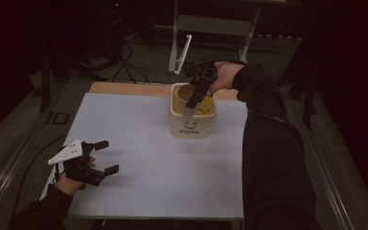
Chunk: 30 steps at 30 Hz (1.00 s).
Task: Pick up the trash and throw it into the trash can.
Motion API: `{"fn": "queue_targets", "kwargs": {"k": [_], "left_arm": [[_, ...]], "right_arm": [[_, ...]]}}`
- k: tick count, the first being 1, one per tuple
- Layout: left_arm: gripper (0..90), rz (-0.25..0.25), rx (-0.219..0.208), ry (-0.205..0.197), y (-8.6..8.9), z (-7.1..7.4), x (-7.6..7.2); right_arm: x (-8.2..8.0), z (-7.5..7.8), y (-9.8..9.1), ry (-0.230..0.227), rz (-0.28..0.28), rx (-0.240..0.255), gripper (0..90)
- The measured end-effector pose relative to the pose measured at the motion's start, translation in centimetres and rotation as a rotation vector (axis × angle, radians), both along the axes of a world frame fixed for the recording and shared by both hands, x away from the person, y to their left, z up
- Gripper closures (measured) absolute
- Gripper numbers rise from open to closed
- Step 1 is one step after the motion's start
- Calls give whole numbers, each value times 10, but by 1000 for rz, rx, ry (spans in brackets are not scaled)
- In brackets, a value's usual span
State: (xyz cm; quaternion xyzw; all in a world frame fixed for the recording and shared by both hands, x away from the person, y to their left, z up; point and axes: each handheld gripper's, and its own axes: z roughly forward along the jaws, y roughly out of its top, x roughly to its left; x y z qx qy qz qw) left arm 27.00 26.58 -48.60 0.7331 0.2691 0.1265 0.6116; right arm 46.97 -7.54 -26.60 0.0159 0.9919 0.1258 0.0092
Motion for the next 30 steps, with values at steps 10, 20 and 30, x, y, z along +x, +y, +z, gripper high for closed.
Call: {"fn": "queue_targets", "kwargs": {"k": [10, 20, 30], "left_arm": [[6, 1, 6, 2, 0, -1, -1], [6, 6, 4, 3, 1, -1, -2], [6, 2, 4, 7, 2, -2, -2]], "right_arm": [[10, 6, -7, -3, -18, 18, 261], [25, 1, -6, -6, -29, 7, 261], [39, 3, -10, -24, -46, 26, 261]]}}
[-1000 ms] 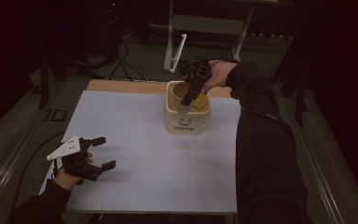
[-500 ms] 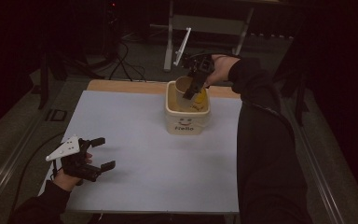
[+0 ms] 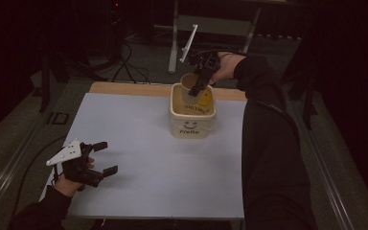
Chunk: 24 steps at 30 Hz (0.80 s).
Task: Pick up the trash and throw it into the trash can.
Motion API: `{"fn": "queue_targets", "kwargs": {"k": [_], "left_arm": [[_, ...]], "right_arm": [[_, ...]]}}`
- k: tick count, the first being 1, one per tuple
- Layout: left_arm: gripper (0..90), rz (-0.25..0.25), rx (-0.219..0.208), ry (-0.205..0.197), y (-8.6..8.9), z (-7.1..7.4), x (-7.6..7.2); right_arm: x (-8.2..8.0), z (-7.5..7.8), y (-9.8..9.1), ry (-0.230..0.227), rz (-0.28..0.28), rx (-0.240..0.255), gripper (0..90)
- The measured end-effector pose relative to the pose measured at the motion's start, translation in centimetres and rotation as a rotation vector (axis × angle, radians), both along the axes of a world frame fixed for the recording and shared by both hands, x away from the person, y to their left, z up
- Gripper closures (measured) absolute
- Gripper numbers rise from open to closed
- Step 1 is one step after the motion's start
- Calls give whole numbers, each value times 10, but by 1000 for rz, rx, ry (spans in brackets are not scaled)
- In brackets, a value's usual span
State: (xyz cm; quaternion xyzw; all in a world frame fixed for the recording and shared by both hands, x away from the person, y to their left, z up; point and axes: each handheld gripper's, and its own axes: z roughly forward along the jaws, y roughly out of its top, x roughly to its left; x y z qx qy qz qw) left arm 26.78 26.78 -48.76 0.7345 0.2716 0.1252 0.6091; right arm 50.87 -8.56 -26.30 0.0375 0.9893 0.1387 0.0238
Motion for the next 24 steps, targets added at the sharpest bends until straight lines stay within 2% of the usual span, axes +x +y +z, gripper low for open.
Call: {"fn": "queue_targets", "kwargs": {"k": [11, 14, 17, 20, 21, 22, 24], "left_arm": [[6, -3, -3, 5, 0, -1, 0], [6, -5, -4, 4, 0, -1, 0], [6, -6, -6, 4, 0, 0, -1], [6, -6, -7, 2, 1, 0, -1], [6, -5, -8, 2, 1, 0, -2], [6, -6, -9, 2, 1, 0, -2], [6, -5, -9, 2, 1, 0, -2]], "right_arm": [[14, 1, -2, -11, -31, 20, 258], [19, -1, -1, 15, -53, 15, 258], [23, -3, -1, 14, -65, 14, 250], [27, -4, -1, -2, -96, 19, 203], [30, -4, -2, -10, -132, 15, 196], [31, -4, -2, -20, -142, 11, 187], [32, -4, -3, -15, -157, 8, 119]]}}
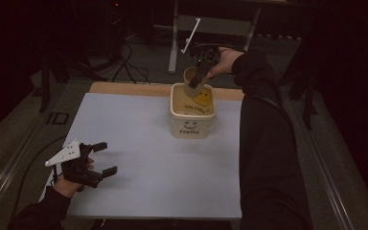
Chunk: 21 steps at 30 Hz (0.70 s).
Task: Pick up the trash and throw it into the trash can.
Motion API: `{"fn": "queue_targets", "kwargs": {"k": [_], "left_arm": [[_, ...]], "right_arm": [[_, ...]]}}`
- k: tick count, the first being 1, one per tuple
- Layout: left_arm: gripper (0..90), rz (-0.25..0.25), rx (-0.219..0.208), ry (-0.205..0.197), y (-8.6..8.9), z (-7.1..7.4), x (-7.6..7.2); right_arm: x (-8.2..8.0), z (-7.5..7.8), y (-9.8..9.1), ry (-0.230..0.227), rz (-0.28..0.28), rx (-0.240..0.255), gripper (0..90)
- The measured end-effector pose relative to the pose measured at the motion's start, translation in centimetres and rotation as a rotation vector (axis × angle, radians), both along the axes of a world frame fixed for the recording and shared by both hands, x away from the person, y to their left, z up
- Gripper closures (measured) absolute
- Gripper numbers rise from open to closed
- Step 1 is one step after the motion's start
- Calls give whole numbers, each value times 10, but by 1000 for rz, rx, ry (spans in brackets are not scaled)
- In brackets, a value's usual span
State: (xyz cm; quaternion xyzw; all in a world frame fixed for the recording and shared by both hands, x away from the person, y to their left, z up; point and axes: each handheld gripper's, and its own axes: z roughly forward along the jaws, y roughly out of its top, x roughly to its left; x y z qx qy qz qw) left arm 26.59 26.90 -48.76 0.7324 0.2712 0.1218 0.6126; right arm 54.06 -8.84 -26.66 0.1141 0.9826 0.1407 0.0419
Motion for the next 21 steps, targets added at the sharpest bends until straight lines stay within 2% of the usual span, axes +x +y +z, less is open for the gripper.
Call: {"fn": "queue_targets", "kwargs": {"k": [11, 21], "left_arm": [[6, 1, 3, -3, -1, 0, 0], [6, -6, 3, -5, -1, 1, 1]], "right_arm": [[-2, 9, -1, 7, -22, 41, 100], [-9, 9, 2, -8, -5, 46, 100]]}}
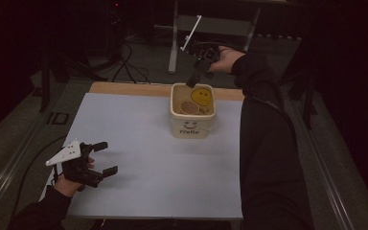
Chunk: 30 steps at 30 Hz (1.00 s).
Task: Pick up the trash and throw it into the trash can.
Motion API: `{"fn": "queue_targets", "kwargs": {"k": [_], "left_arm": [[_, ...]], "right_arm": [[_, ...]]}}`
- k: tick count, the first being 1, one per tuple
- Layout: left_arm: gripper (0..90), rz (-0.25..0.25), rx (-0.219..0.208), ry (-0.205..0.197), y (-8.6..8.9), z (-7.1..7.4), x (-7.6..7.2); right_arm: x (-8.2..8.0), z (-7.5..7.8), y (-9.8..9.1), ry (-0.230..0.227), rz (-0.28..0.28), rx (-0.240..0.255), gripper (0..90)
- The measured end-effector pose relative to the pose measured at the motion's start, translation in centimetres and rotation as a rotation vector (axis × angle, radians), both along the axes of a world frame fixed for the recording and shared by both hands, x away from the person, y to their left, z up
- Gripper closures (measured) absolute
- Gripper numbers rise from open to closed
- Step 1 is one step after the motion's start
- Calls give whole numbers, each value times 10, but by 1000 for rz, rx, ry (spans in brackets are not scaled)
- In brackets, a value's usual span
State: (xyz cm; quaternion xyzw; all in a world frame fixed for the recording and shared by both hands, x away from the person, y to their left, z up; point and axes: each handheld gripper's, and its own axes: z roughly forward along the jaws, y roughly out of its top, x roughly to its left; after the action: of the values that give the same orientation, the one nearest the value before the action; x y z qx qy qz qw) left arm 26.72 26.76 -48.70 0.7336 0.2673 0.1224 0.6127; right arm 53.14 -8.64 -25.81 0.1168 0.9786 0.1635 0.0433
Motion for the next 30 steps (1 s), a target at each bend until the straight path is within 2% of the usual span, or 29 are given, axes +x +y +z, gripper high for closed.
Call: {"fn": "queue_targets", "kwargs": {"k": [9, 12, 15, 21, 30], "left_arm": [[6, -4, 3, -2, -1, 0, 1], [6, -4, 2, 1, -1, 0, 1], [6, -6, 5, 1, -2, 0, 1], [6, -10, 5, 2, -2, 0, 1], [6, -12, 10, -5, -3, 1, 1]], "right_arm": [[-5, 0, -4, 2, -5, 1, 101], [-10, -1, -4, -12, -2, -3, 101], [-11, -2, -5, -6, -5, 7, 101], [-20, -5, -7, -27, -12, 44, 115], [-35, -11, -16, -32, -40, 77, 106]]}}
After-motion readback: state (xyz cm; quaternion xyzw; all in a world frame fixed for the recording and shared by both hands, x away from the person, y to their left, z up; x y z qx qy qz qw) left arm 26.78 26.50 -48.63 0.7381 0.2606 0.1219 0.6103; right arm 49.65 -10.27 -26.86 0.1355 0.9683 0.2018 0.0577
